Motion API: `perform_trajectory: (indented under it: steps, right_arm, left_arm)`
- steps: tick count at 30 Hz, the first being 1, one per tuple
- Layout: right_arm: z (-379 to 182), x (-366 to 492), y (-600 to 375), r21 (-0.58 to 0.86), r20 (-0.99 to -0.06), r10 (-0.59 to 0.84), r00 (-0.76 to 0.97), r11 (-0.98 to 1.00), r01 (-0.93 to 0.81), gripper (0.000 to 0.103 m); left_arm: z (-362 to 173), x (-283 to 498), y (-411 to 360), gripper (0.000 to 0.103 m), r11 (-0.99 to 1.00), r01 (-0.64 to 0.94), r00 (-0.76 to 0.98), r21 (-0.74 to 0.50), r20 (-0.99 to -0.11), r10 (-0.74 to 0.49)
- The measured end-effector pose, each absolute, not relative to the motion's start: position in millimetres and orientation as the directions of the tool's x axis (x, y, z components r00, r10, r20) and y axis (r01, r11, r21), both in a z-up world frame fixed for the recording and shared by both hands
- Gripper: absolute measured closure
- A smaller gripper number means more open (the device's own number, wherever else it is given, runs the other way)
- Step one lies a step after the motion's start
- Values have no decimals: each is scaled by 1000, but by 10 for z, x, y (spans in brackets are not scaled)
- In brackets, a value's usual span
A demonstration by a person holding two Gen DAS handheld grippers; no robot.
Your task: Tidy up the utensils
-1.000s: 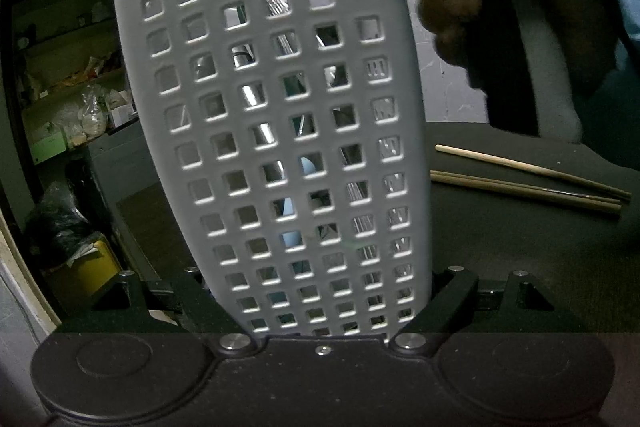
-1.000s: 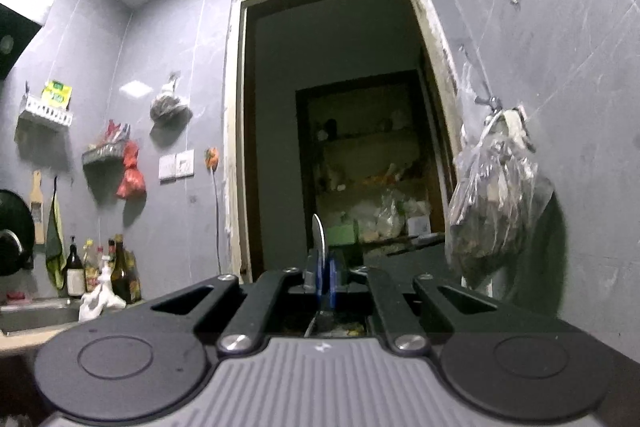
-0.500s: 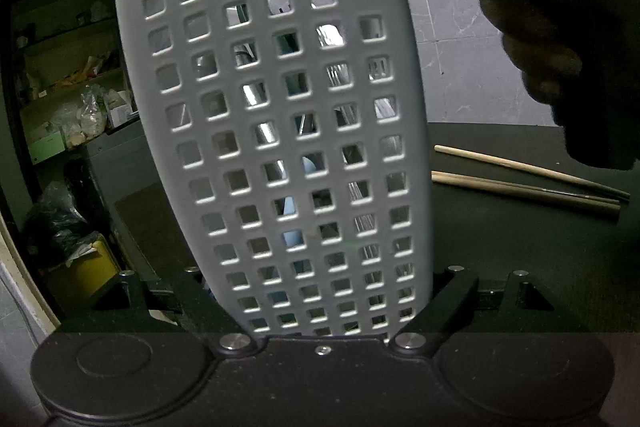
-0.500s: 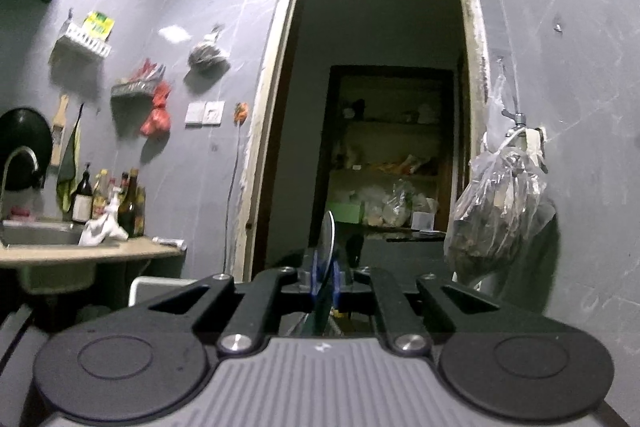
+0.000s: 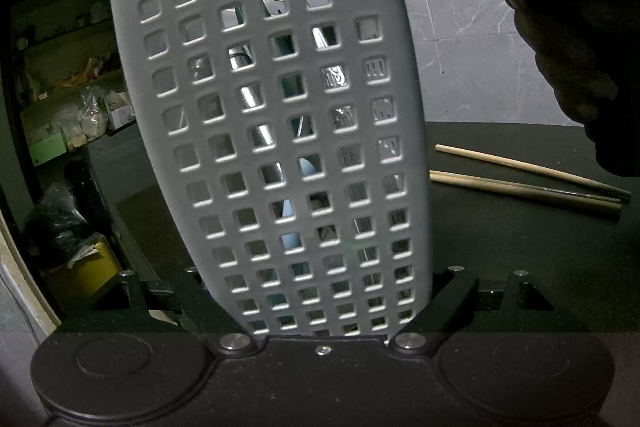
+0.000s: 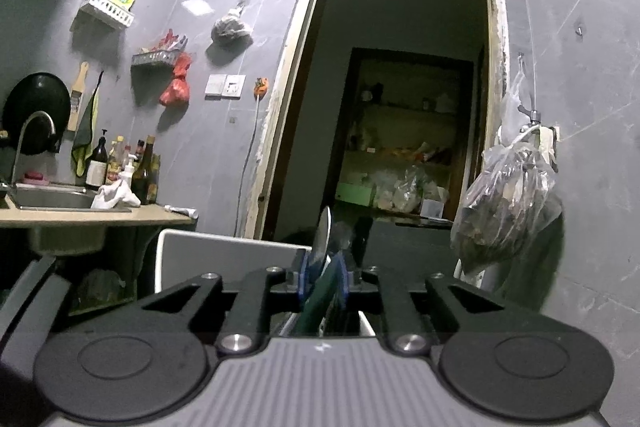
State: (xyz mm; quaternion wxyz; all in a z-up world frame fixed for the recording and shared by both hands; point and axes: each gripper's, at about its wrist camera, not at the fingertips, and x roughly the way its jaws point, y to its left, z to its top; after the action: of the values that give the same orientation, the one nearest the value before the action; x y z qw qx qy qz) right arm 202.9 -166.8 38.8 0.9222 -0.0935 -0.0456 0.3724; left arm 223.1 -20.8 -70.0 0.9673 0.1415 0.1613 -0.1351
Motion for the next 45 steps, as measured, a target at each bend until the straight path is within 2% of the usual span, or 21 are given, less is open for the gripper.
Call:
perform_trajectory:
  steps: [6,8,12,15,17,19,22,27,31,34,37,41,45]
  right_arm:
    - [373,2032,-1756,-183,8,685,728,717,-673,57]
    - [380,2035,-1805,-173,12,685,728,719,-674,45]
    - [407,2010,-1921,-155,43,672,740,736,-659,37]
    - [430,1995,-2005,-146,69,642,764,764,-629,22]
    - [443,1991,-2075,-129,86,611,787,790,-599,7]
    - [444,1986,-2139,-111,98,567,818,823,-557,1]
    - [414,2029,-2244,-69,76,482,873,876,-477,0]
    - [295,2236,-2391,-4,-60,358,932,933,-359,0]
    - [209,2517,-2395,7,-223,282,933,958,-287,0]
    - [156,2814,-2343,9,-367,272,890,957,-290,0]
    - [108,3125,-2255,12,-473,285,834,948,-317,0]
    - [79,3497,-2144,10,-553,277,786,945,-326,0]
    - [61,3782,-2032,-7,-579,257,774,947,-320,0]
  left_arm:
    - [-696,2231,-212,18,924,307,911,229,-351,-216]
    - [-697,2232,-211,18,924,306,911,229,-351,-215]
    - [-690,2230,-214,18,924,307,911,226,-350,-217]
    - [-689,2232,-200,18,925,309,910,220,-351,-220]
    - [-690,2236,-188,18,925,311,910,217,-350,-223]
    - [-687,2235,-190,18,924,314,909,219,-350,-226]
    - [-689,2224,-183,18,922,318,909,222,-348,-230]
    - [-697,2226,-139,19,919,325,907,223,-349,-236]
    - [-681,2209,-169,19,919,318,909,234,-349,-226]
    - [-677,2204,-212,19,920,310,911,239,-352,-215]
    - [-669,2183,-257,19,918,314,912,244,-348,-219]
    - [-664,2146,-268,19,917,315,912,244,-344,-222]
    - [-672,2145,-219,19,917,326,909,230,-343,-237]
